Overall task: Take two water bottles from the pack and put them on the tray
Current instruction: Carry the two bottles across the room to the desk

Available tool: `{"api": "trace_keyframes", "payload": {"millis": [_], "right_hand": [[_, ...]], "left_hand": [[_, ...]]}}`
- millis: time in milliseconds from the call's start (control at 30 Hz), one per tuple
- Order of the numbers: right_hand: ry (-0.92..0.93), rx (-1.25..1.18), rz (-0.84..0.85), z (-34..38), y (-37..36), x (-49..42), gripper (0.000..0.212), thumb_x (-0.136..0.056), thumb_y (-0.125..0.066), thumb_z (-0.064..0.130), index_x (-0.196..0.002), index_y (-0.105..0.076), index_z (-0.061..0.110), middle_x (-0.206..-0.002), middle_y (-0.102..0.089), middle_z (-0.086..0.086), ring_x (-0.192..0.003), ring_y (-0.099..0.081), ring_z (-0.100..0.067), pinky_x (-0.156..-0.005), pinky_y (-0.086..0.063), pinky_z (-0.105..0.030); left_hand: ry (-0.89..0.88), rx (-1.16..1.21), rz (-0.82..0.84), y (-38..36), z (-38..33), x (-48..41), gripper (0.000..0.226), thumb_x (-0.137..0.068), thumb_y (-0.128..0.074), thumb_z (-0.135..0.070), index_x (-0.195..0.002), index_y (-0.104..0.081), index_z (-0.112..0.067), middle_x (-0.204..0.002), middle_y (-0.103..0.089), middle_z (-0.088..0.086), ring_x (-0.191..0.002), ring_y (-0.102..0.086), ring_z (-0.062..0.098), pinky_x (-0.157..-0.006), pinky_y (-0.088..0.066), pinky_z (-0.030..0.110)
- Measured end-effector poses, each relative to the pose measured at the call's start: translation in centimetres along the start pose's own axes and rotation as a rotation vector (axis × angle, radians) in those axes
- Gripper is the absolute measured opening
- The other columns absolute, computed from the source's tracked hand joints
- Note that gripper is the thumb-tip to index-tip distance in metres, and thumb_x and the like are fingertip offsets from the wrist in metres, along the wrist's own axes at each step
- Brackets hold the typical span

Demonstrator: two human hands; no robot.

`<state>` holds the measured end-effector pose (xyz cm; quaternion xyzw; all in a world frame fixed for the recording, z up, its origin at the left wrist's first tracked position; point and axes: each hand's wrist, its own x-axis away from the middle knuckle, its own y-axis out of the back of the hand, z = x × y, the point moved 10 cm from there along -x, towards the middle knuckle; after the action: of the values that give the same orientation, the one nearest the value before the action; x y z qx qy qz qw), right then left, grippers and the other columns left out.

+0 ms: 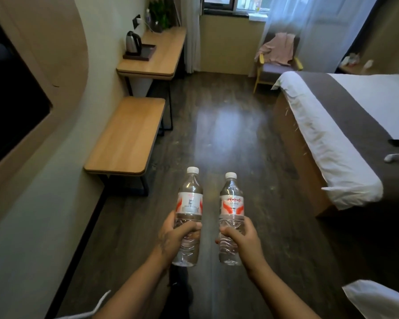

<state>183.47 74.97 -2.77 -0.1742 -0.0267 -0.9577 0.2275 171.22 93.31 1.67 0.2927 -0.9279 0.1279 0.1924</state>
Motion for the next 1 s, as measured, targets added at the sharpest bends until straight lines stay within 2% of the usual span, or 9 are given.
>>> {"api": "trace_keyframes", "payload": {"millis": [167,300,333,467,533,633,733,800,1000], "right_hand": [[-0.024,-0.029,-0.052,4.4,-1.1,-13.2,0.07,-0.058,-0.087,0.036,-0.121,-0.064,0.019,-0.105,-0.081,-0.014,-0.083,-0.082,-0.034,-0.067,-0.067,-0.038],[-0.042,-0.037,-0.095,8.8,-2.2,-22.9,0.072,-0.054,-0.086,0.039,-0.12,-0.064,0.018,-0.102,-0.082,-0.016,-0.077,-0.082,-0.031,-0.063,-0.065,-0.034],[-0.041,-0.018,-0.093,10.0,-2.6,-25.2,0.073,-0.055,-0.085,0.039,-0.121,-0.064,0.017,-0.103,-0.081,-0.016,-0.077,-0.082,-0.032,-0.064,-0.065,-0.035],[-0.051,-0.028,-0.104,13.6,-3.0,-34.3,0.063,-0.066,-0.083,0.027,-0.125,-0.062,0.015,-0.107,-0.079,-0.019,-0.081,-0.081,-0.035,-0.073,-0.066,-0.044],[-0.048,-0.009,-0.098,15.3,-2.9,-39.2,0.066,-0.064,-0.085,0.032,-0.125,-0.062,0.018,-0.109,-0.079,-0.015,-0.088,-0.081,-0.038,-0.075,-0.067,-0.043],[-0.042,-0.017,-0.088,17.6,-2.7,-46.6,0.071,-0.06,-0.085,0.036,-0.125,-0.062,0.019,-0.11,-0.079,-0.015,-0.095,-0.079,-0.042,-0.074,-0.067,-0.042],[-0.028,0.015,-0.08,19.5,-2.8,-51.3,0.067,-0.062,-0.085,0.033,-0.124,-0.062,0.018,-0.111,-0.078,-0.017,-0.099,-0.078,-0.045,-0.086,-0.066,-0.056],[-0.039,0.012,-0.035,21.9,-1.5,-62.3,0.072,-0.056,-0.085,0.041,-0.122,-0.063,0.021,-0.111,-0.079,-0.015,-0.1,-0.078,-0.044,-0.092,-0.063,-0.062],[-0.049,0.084,-0.002,27.6,-1.2,-75.3,0.066,-0.061,-0.085,0.04,-0.122,-0.063,0.025,-0.109,-0.08,-0.011,-0.097,-0.079,-0.039,-0.092,-0.063,-0.063]], "left_hand": [[0.031,0.022,0.0,-0.6,-5.3,-14.2,0.087,-0.048,-0.087,-0.038,-0.126,-0.065,-0.007,-0.117,-0.077,0.03,-0.106,-0.073,0.055,-0.093,-0.06,0.064],[0.036,-0.017,0.043,-1.4,-10.6,-24.5,0.086,-0.05,-0.086,-0.042,-0.128,-0.066,-0.013,-0.112,-0.079,0.021,-0.097,-0.08,0.041,-0.077,-0.068,0.045],[0.031,-0.037,0.055,-1.6,-12.1,-27.0,0.083,-0.051,-0.086,-0.043,-0.128,-0.066,-0.016,-0.112,-0.079,0.02,-0.097,-0.08,0.039,-0.077,-0.068,0.043],[0.043,-0.058,0.072,-3.1,-16.5,-36.4,0.068,-0.066,-0.084,-0.029,-0.129,-0.065,-0.012,-0.117,-0.077,0.025,-0.106,-0.075,0.049,-0.091,-0.063,0.057],[0.051,-0.061,0.072,-3.9,-18.3,-41.2,0.065,-0.068,-0.083,-0.028,-0.129,-0.064,-0.011,-0.118,-0.076,0.026,-0.106,-0.074,0.051,-0.091,-0.063,0.06],[0.036,-0.062,0.071,-5.4,-21.0,-48.3,0.074,-0.06,-0.087,-0.036,-0.127,-0.065,-0.012,-0.117,-0.077,0.026,-0.104,-0.075,0.05,-0.09,-0.063,0.061],[0.017,-0.106,0.099,-7.1,-23.5,-53.0,0.08,-0.059,-0.086,-0.041,-0.13,-0.064,-0.012,-0.117,-0.077,0.023,-0.105,-0.076,0.048,-0.093,-0.063,0.062],[0.039,-0.076,0.041,-9.0,-25.6,-62.8,0.075,-0.064,-0.086,-0.036,-0.132,-0.063,-0.012,-0.119,-0.076,0.023,-0.106,-0.076,0.047,-0.095,-0.063,0.062],[0.036,-0.092,-0.002,-11.7,-32.1,-74.0,0.081,-0.057,-0.086,-0.043,-0.129,-0.065,-0.015,-0.116,-0.078,0.019,-0.103,-0.078,0.042,-0.094,-0.064,0.059]]}}
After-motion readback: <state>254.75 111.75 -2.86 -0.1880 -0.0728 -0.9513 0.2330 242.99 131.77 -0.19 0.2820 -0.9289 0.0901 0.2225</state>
